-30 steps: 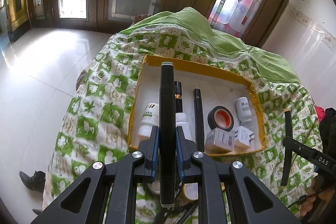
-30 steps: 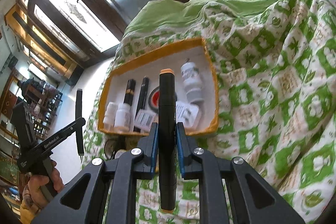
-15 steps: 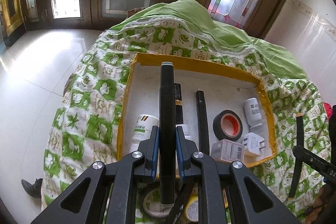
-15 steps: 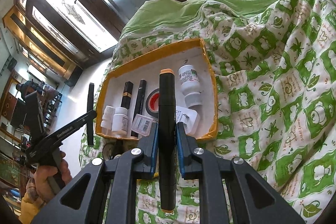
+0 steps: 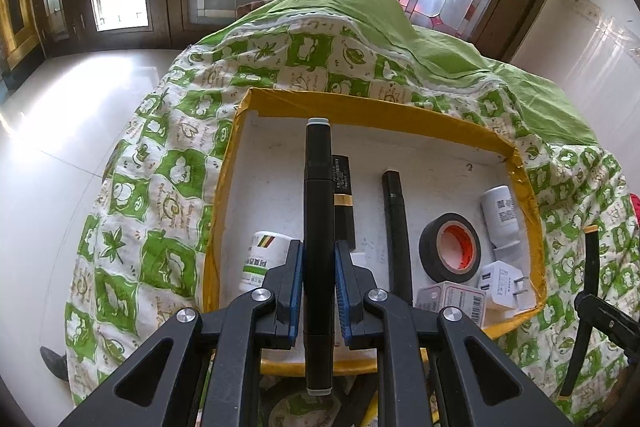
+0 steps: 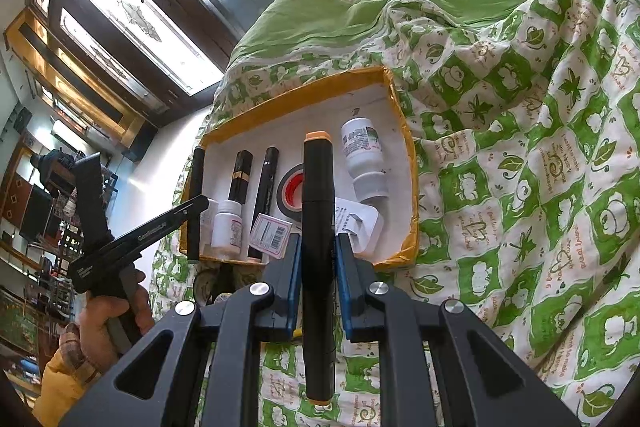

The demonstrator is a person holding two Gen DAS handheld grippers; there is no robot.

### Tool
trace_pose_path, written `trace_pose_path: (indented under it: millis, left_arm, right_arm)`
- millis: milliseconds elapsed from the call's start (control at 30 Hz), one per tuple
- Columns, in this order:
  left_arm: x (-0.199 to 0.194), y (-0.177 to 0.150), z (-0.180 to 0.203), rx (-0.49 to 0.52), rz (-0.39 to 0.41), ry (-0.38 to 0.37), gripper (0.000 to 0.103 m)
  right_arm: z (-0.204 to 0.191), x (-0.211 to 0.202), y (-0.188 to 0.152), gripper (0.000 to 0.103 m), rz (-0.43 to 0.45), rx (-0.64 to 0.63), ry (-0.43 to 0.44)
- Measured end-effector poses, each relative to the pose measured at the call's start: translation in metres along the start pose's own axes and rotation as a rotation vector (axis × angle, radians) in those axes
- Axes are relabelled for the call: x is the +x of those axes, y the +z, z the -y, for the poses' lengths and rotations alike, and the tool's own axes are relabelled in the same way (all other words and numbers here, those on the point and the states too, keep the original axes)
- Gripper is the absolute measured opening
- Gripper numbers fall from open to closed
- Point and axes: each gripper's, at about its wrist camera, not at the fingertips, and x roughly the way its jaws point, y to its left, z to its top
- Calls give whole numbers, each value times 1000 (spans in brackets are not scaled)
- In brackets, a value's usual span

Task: Organize rigid objects
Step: 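Carry the marker over the tray with the right tool while the left tool carries its marker, then lower and release the marker in the tray with the right tool while the left tool releases its marker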

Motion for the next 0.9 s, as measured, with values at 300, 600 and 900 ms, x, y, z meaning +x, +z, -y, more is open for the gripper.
trace_pose_path:
  millis: [300, 600, 900]
  left_arm:
    - [5, 3, 1, 10, -2, 1, 14]
    - [13, 6, -2, 11, -11, 5, 14]
    - [24, 7, -7, 18, -14, 4, 14]
  right_arm:
    - [-1, 4, 6, 16, -5, -5, -9]
    - [-12, 28, 37, 16, -9, -26, -38]
    - [-29, 68, 77, 16, 8, -135, -85]
